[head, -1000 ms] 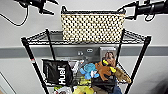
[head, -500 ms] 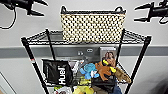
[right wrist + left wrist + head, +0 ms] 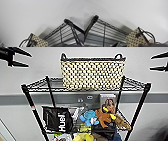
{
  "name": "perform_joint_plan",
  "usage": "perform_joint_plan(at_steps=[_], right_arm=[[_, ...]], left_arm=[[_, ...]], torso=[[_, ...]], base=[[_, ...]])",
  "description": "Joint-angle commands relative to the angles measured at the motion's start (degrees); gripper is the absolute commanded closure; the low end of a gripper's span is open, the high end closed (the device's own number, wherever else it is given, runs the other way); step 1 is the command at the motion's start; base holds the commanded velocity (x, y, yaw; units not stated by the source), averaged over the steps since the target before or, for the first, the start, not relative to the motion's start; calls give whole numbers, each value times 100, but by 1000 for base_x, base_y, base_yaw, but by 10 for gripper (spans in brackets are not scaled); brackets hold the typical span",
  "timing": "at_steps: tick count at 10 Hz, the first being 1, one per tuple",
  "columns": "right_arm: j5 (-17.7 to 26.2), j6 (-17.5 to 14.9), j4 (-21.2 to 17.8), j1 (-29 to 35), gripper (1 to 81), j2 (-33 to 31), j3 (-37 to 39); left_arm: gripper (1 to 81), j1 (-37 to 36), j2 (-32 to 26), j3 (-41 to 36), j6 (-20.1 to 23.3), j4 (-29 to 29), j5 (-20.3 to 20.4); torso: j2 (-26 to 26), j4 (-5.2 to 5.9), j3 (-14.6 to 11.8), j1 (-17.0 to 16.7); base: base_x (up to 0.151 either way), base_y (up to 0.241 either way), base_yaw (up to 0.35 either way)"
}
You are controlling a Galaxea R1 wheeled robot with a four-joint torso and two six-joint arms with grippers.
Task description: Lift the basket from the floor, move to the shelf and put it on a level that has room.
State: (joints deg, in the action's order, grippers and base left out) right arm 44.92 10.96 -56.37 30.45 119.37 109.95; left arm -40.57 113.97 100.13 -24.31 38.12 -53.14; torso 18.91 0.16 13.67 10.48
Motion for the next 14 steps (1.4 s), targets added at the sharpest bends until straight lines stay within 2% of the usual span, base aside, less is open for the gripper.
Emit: perform_joint_plan(at_steps=[1, 5, 8, 11, 14], right_arm=[[201, 29, 223, 492, 10, -7, -97], [605, 29, 785, 35, 10, -569, 105], [614, 29, 1093, -597, 10, -903, -10], [614, 29, 1383, -1002, 10, -974, -36], [588, 29, 1559, -1564, 10, -1106, -256]], left_arm=[[10, -746, -207, -55, 5, -507, -390], [10, -316, -910, -73, 31, -1316, -575], [10, 124, -1244, -99, 137, -1737, -566], [10, 492, -1605, -108, 339, -1852, -575], [10, 1353, -1824, -275, 471, -1817, -487]], torso=[[0, 0, 0, 0], [0, 0, 0, 0], [0, 0, 0, 0], [0, 0, 0, -2], [2, 0, 0, -2]], base=[[0, 0, 0], [0, 0, 0], [0, 0, 0], [0, 0, 0], [0, 0, 0]])
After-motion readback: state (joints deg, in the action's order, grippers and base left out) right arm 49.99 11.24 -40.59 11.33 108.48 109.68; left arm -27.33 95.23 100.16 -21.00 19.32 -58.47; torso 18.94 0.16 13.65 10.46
